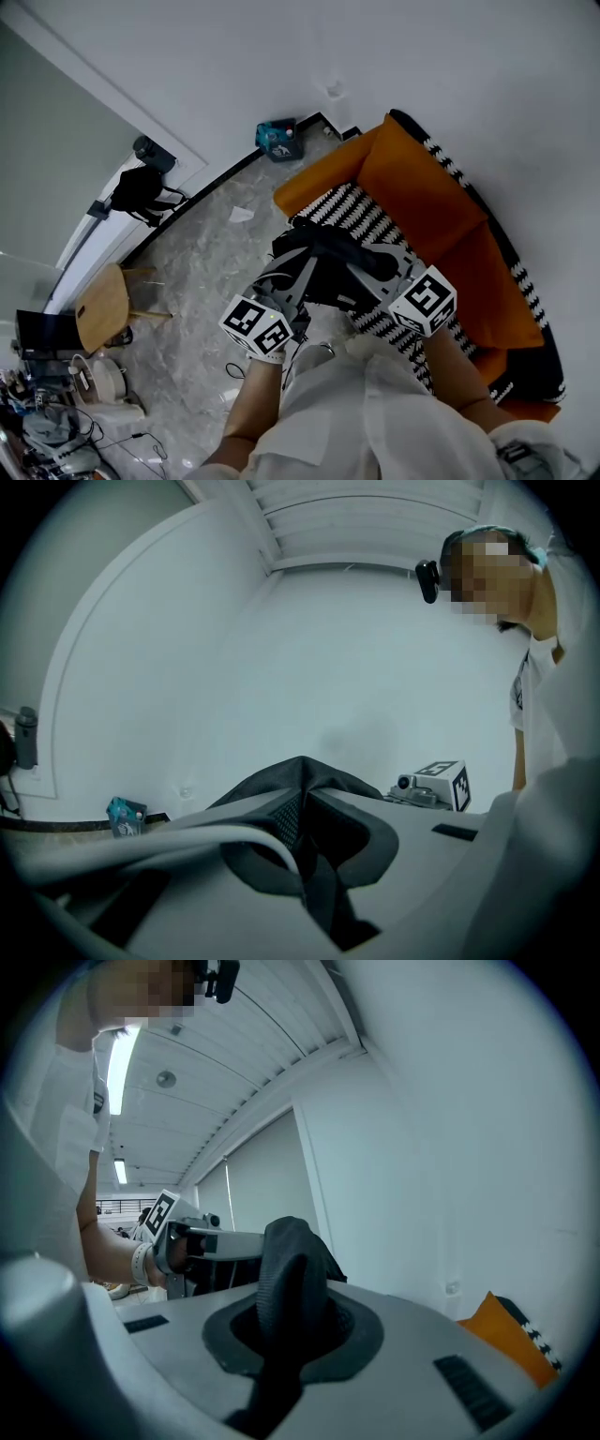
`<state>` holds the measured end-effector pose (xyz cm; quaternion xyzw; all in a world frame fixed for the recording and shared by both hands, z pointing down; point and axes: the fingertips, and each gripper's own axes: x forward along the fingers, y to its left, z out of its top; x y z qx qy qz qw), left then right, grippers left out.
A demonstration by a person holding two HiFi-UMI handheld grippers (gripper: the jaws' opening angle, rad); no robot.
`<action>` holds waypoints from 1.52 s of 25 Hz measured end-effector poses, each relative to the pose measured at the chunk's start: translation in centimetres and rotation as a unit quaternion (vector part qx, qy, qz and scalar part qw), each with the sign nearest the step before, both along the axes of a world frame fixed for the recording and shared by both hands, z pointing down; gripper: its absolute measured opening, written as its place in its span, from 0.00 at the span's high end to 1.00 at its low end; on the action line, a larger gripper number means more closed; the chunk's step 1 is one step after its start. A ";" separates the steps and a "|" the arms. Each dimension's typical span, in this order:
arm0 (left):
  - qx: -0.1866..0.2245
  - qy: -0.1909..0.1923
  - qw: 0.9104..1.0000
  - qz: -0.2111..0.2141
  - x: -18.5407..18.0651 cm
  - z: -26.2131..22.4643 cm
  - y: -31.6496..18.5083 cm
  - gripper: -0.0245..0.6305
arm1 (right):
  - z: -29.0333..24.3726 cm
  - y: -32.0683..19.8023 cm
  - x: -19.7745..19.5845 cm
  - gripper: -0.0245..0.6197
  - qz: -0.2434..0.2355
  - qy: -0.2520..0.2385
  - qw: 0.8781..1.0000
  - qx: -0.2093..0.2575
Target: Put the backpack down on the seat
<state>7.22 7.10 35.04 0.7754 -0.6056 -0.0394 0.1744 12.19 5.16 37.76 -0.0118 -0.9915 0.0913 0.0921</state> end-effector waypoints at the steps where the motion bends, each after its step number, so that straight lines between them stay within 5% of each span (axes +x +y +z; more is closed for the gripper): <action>1: -0.002 0.001 1.000 0.002 0.4 0.1 -0.5 0.90 | 0.1 -0.5 0.4 0.90 0.004 0.000 1.000 -0.002; 12: -0.007 0.001 0.999 0.035 0.9 -0.2 -4.4 0.90 | -0.2 -4.1 0.8 0.90 0.026 -0.008 1.000 -0.003; 23: 0.001 0.026 0.996 0.084 -4.8 -0.3 -8.7 0.90 | -0.4 -7.9 -4.7 0.90 0.073 0.009 0.997 -0.007; 38: -0.014 0.055 0.965 0.255 -14.3 3.6 -16.1 0.90 | 3.4 -13.9 -14.2 0.90 0.224 0.029 0.974 -0.026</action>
